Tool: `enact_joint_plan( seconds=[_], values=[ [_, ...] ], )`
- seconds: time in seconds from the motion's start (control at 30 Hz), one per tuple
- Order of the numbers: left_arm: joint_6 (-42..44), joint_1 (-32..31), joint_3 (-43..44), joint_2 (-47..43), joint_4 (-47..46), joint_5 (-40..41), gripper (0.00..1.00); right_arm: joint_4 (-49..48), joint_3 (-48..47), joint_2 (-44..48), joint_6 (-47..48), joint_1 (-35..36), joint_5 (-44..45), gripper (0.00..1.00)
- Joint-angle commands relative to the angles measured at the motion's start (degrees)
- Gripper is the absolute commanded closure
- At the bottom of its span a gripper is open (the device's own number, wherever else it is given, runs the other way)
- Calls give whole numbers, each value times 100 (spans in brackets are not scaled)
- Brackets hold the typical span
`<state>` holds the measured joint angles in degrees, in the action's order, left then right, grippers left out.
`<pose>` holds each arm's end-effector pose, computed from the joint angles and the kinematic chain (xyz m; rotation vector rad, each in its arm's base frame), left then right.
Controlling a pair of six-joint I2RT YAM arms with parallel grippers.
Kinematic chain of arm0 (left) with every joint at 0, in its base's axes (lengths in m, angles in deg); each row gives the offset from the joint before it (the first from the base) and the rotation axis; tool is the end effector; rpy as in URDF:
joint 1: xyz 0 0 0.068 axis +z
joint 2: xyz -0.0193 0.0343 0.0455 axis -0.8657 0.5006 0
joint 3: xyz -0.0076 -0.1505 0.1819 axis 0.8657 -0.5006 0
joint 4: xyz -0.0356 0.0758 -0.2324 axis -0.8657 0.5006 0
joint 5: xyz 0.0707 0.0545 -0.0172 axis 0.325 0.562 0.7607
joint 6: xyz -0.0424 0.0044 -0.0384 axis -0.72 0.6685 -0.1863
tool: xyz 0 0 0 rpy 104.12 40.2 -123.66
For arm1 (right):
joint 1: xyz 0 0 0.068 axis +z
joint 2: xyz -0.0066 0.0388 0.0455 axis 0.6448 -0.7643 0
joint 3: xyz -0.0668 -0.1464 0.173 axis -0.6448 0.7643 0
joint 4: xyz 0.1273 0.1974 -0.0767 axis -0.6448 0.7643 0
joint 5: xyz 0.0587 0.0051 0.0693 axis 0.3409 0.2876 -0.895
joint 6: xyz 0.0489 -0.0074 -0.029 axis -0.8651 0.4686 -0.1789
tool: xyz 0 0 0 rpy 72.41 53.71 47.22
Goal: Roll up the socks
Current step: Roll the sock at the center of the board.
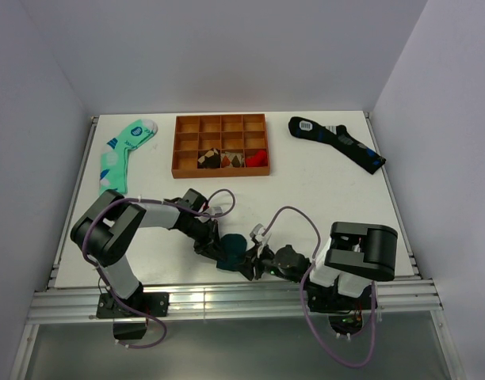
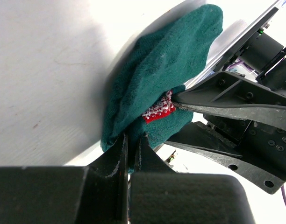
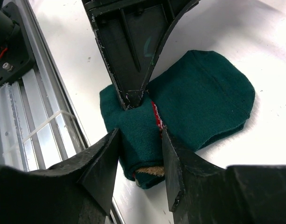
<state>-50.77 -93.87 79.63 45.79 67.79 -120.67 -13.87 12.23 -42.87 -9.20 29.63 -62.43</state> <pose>0.1935 -0.1661 0.0723 0.0077 -2.6207 1.1277 0.0744 0.1936 0.0821 -0.7814 1.7926 1.0127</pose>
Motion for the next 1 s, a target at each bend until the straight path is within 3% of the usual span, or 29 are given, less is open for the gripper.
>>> enact_joint_plan(
  seconds=[0.0, 0.3, 0.47, 0.63, 0.8, 0.97],
  values=[
    [410, 42, -215, 265, 251, 1316, 100, 900, -19, -167, -20, 133, -76, 54],
    [287, 60, -320, 107, 111, 1308, 99, 1225, -177, -299, -634, 124, -50, 74],
    [129, 60, -461, -34, -135, 1290, 96, 2095, -546, -307, -1004, 106, 3, 80],
    [-143, 60, -610, -376, -425, 1369, 88, 2552, -669, -369, -1566, -8, -146, 84],
    [-512, 60, -786, -1034, -856, 1650, 74, 2684, -625, -422, -2032, -271, -488, 85],
    [-566, 34, -874, -1606, -866, 2342, 67, 3685, -976, -386, -2235, -342, -586, 86]
  ],
)
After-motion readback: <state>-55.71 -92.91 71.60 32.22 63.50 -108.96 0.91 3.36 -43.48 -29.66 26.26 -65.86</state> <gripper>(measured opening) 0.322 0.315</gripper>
